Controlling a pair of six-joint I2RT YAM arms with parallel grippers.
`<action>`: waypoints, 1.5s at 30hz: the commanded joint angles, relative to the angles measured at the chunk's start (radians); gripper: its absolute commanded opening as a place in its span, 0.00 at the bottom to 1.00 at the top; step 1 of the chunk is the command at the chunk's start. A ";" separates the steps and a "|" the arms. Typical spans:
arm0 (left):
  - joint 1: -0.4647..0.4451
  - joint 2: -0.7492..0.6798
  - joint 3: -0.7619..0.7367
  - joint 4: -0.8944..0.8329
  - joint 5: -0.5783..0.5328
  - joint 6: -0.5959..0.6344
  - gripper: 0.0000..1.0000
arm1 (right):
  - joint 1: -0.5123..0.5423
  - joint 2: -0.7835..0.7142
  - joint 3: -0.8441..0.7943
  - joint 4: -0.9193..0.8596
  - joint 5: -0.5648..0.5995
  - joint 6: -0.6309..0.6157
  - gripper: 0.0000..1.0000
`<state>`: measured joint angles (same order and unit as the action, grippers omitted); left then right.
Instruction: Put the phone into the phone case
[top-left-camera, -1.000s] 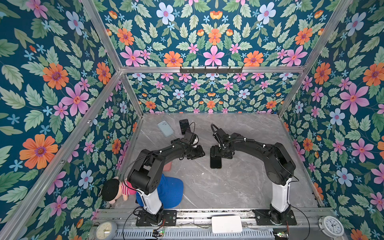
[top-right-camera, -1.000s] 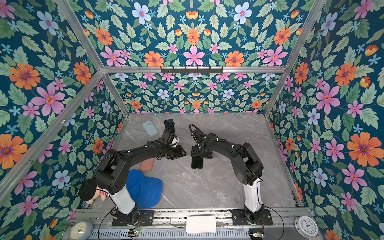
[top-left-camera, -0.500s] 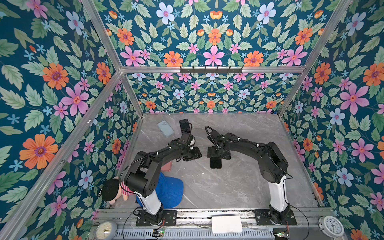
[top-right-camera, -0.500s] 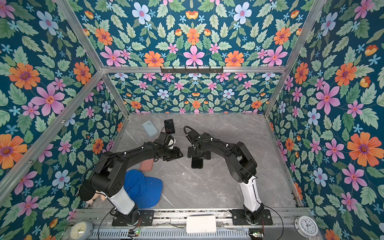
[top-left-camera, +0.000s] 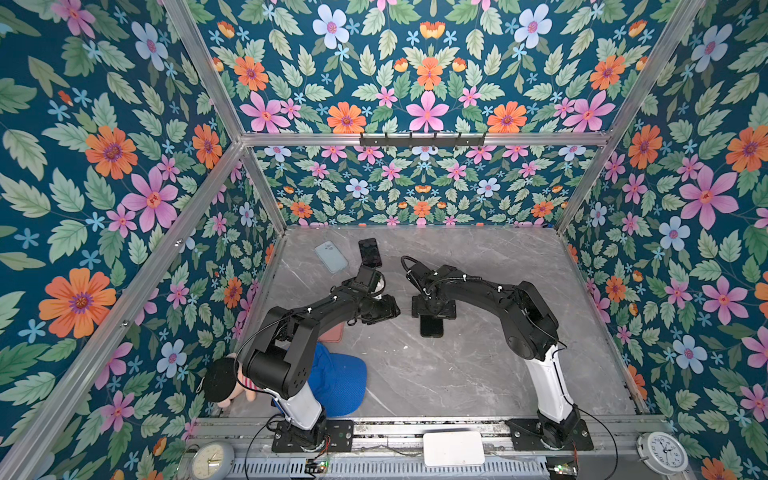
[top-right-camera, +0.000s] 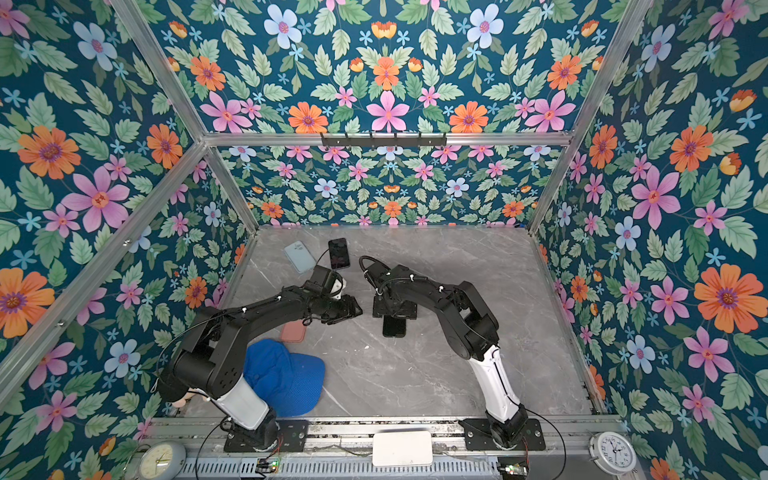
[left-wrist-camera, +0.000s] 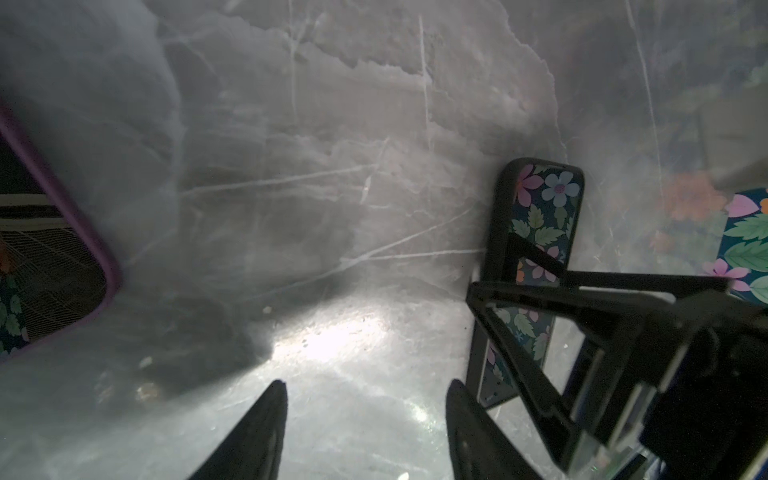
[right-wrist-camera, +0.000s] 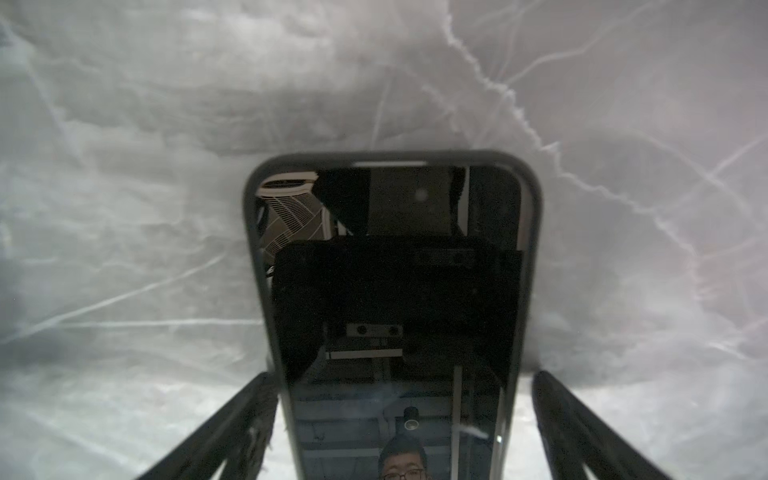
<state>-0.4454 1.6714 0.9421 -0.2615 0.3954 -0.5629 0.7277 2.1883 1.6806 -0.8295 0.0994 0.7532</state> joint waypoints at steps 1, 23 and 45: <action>0.006 -0.006 -0.006 0.007 0.008 0.018 0.63 | 0.005 0.022 0.013 -0.068 0.029 0.022 0.93; 0.013 0.004 0.019 -0.008 0.011 0.016 0.63 | -0.028 -0.034 -0.007 -0.020 0.029 -0.041 0.69; 0.117 0.102 0.305 -0.163 0.010 0.050 0.62 | -0.393 0.045 0.226 0.000 -0.080 -0.479 0.59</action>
<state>-0.3401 1.7672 1.2209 -0.3779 0.4175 -0.5381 0.3435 2.2181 1.8809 -0.8181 0.0494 0.3511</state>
